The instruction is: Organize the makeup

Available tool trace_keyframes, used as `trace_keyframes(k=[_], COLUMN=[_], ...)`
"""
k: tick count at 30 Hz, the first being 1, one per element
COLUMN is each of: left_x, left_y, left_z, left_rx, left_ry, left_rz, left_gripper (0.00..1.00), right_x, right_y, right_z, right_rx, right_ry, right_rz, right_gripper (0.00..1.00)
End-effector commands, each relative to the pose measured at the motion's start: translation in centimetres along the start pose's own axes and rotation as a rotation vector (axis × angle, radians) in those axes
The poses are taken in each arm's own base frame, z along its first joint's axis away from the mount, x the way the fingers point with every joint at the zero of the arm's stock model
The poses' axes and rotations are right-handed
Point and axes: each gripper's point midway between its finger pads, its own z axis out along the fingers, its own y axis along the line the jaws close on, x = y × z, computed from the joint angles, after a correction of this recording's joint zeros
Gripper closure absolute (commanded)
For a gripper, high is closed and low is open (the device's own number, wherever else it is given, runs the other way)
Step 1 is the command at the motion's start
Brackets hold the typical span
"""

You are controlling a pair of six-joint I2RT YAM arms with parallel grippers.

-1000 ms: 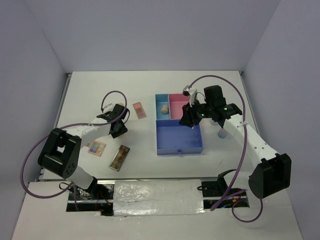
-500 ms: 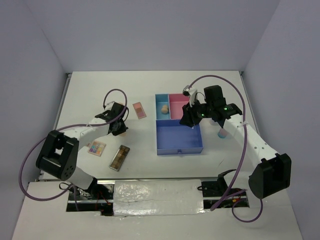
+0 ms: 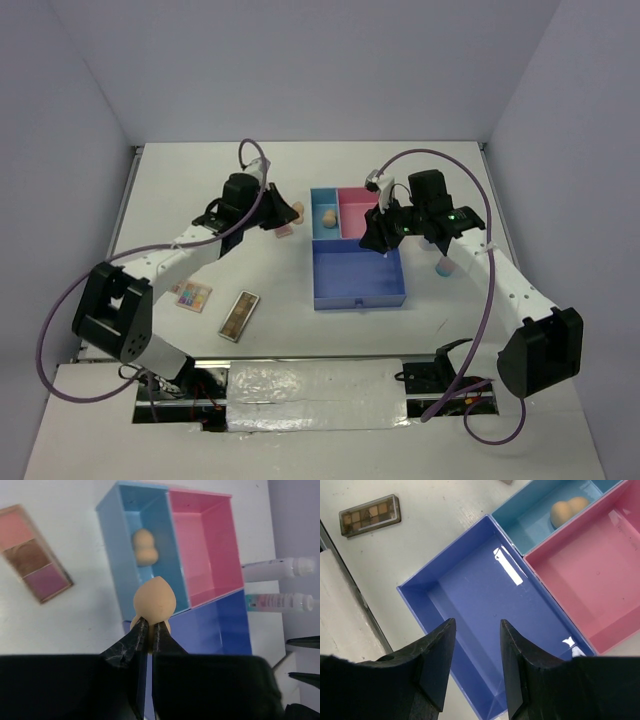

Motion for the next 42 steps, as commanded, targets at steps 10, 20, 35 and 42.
trace_keyframes(k=[10,20,35,42], left_x=[-0.3,0.2,-2.7,-4.0], left_y=[-4.6,-4.3,-0.1,6.2], left_z=[7.8,9.4,1.8,-7.6], left_rx=[0.120,0.059,-0.135,-0.326], left_ry=[0.087,0.117,0.029,-0.079], left_rz=[0.095,0.115,0.164,0.044], left_gripper=[0.75,0.38,1.00,0.70], right_x=[-2.8,-2.6,-4.4,-7.0], right_y=[0.0,-0.2,-0.4,0.5], right_z=[-1.8,-1.6,-0.3,5.7], right_rx=[0.033,0.036,-0.039,-0.054], right_ry=[-0.090,-0.082,-0.044,0.030], right_rz=[-0.087,-0.083,-0.115,-0.089], right_gripper=[0.49,0.46,0.47,0.46])
